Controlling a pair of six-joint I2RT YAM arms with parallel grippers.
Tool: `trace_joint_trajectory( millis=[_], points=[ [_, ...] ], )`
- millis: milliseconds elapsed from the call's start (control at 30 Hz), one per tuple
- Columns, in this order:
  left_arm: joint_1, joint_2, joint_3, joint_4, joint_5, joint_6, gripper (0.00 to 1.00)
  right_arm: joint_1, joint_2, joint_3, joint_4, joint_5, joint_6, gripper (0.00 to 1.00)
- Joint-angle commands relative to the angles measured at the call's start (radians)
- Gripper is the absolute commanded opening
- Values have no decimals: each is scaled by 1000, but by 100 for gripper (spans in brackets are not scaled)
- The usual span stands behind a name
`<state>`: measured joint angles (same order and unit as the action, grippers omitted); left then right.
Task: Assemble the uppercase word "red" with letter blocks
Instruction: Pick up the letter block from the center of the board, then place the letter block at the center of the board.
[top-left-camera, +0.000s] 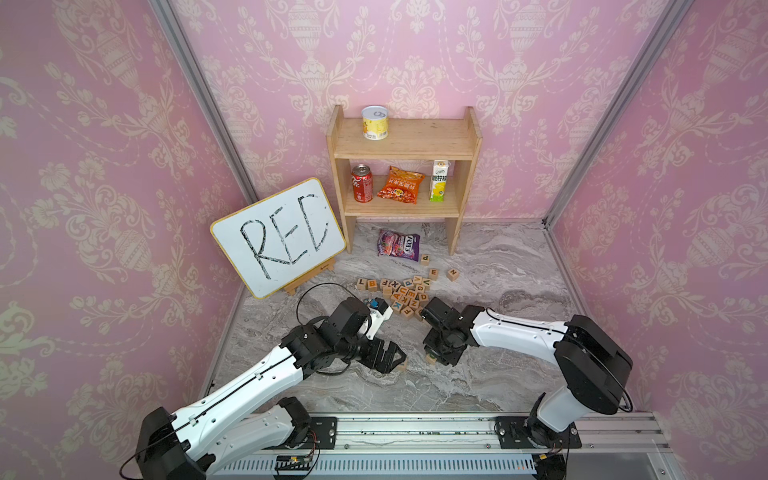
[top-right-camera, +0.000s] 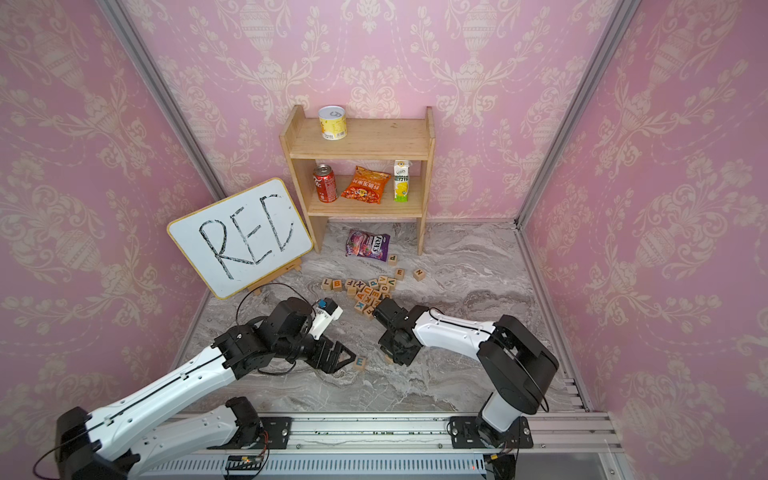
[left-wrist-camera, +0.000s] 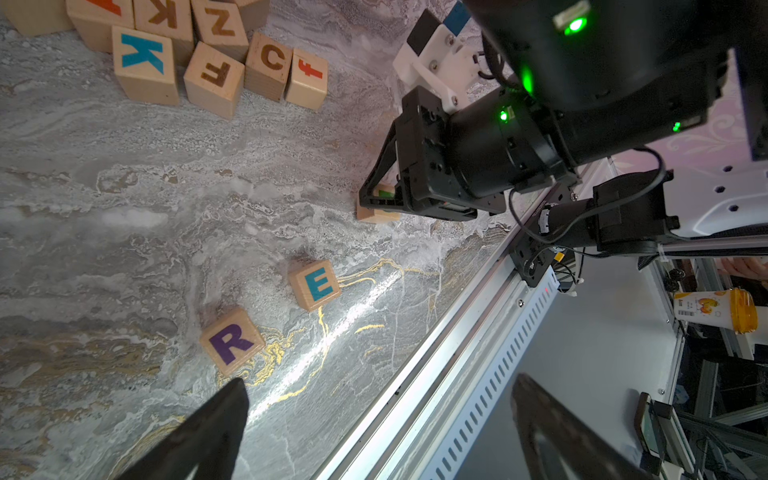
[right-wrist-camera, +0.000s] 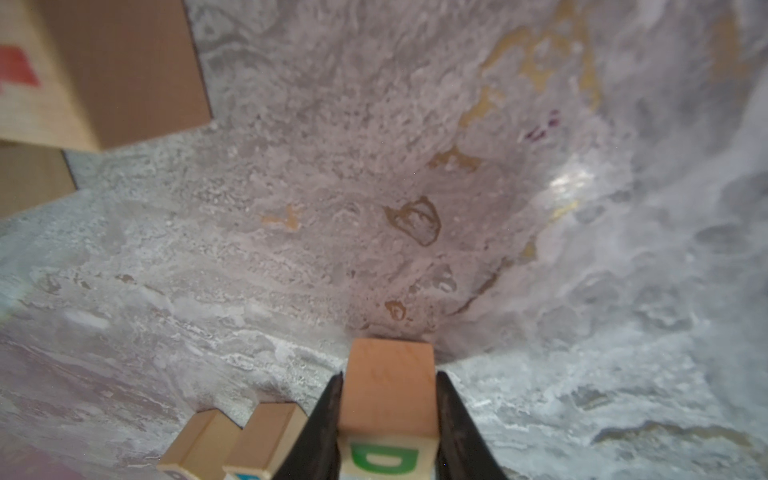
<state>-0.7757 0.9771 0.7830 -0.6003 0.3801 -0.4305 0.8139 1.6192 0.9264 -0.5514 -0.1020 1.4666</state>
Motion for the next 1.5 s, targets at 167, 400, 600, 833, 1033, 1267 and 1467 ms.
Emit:
trace_joint_trajectory(
  millis=[167, 400, 600, 833, 1033, 1267, 1467],
  points=[
    [-6, 17, 12, -4, 9, 27, 99, -24, 14, 61, -131, 8, -154, 25],
    [-6, 15, 12, -5, 5, 25, 99, -63, 36, 134, -218, -14, -395, 25],
    [-6, 20, 12, -3, 5, 28, 99, -67, 107, 237, -307, -17, -633, 26],
    [-6, 35, 18, -3, 5, 37, 99, -67, 153, 326, -352, 16, -861, 25],
    [-6, 38, 17, -3, 3, 39, 99, -63, 152, 349, -359, 51, -1056, 25],
    [-5, 51, 15, 5, -2, 41, 99, -31, 137, 320, -311, 101, -1219, 26],
    [-6, 66, 13, 18, -3, 36, 99, 12, 90, 217, -210, 182, -1321, 28]
  ],
)
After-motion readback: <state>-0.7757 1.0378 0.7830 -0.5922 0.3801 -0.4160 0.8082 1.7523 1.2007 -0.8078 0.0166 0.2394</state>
